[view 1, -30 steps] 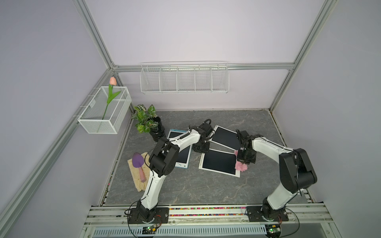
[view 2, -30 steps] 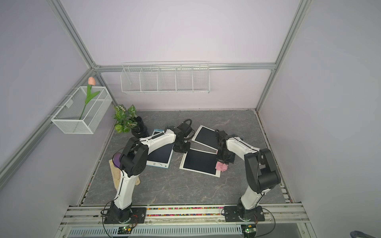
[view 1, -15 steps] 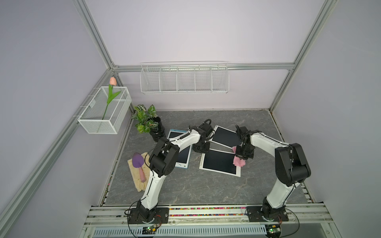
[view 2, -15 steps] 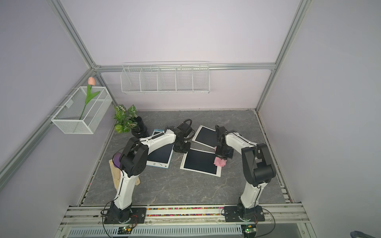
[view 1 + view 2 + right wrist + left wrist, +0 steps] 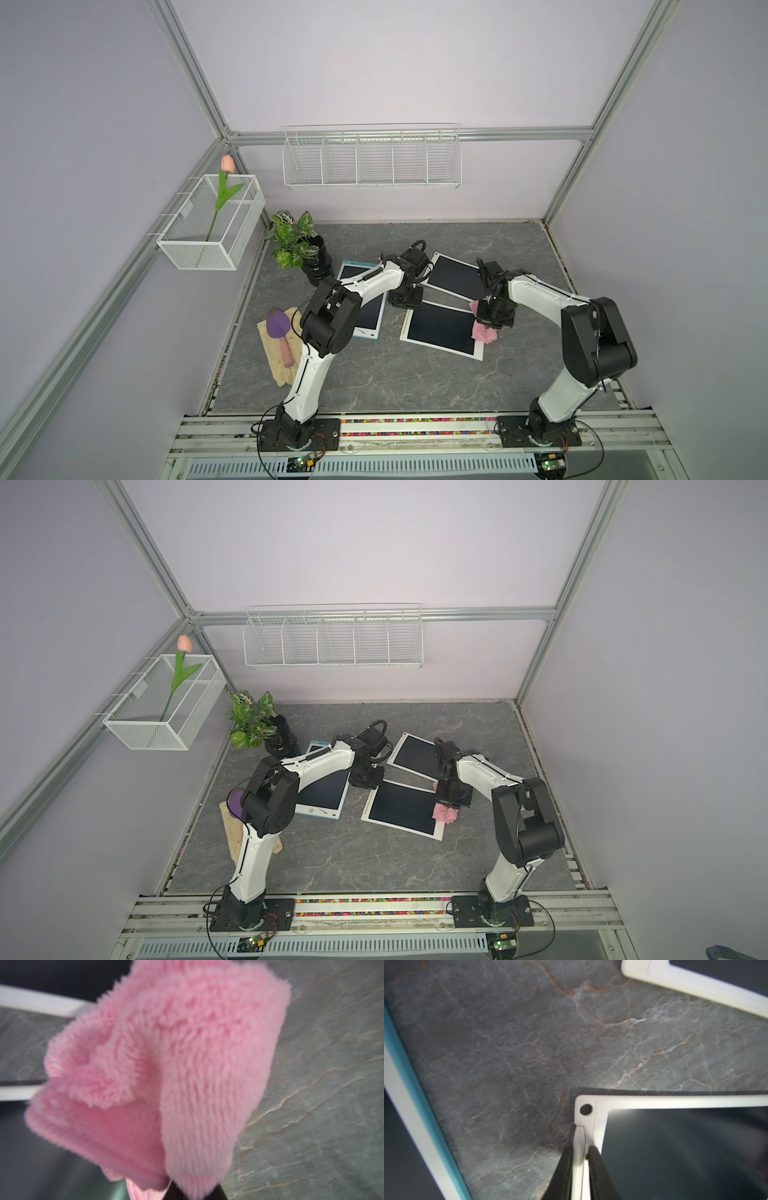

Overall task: Wipe the drawing tablet
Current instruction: Wipe the dirt from the drawing tablet.

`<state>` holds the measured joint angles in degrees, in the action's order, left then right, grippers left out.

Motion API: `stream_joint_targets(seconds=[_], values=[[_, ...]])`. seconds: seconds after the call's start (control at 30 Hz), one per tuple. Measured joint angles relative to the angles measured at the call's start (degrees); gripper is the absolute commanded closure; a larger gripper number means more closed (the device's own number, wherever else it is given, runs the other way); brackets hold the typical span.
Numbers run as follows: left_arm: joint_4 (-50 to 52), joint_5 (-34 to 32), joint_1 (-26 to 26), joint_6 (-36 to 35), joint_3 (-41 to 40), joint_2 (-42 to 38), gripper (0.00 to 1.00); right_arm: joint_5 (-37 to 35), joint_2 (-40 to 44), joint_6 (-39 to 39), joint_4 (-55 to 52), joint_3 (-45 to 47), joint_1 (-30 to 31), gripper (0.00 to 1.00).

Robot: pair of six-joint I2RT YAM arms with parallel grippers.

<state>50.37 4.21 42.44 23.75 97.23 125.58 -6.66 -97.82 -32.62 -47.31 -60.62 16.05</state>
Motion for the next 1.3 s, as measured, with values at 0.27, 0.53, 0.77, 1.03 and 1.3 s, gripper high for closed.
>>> stream_joint_targets(seconds=[0.27,0.53,0.77,1.03,1.3], values=[[0.0,0.0,0.0,0.0,0.0,0.0,0.82,-2.0,-2.8,-1.1,-1.7,-5.0,8.5,0.93],[-0.1,0.2,0.0,0.0,0.0,0.0,0.82,0.1,-2.1,-0.7,1.4,-2.3,5.0,0.93],[-0.1,0.2,0.0,0.0,0.0,0.0,0.82,-2.0,0.6,0.1,-0.8,0.9,2.4,0.93],[-0.1,0.2,0.0,0.0,0.0,0.0,0.82,-1.2,-2.9,-1.7,0.8,-3.0,9.8,0.93],[-0.4,0.5,0.1,0.0,-0.1,0.0,0.82,-1.3,4.2,-0.4,1.7,5.7,1.5,0.93]])
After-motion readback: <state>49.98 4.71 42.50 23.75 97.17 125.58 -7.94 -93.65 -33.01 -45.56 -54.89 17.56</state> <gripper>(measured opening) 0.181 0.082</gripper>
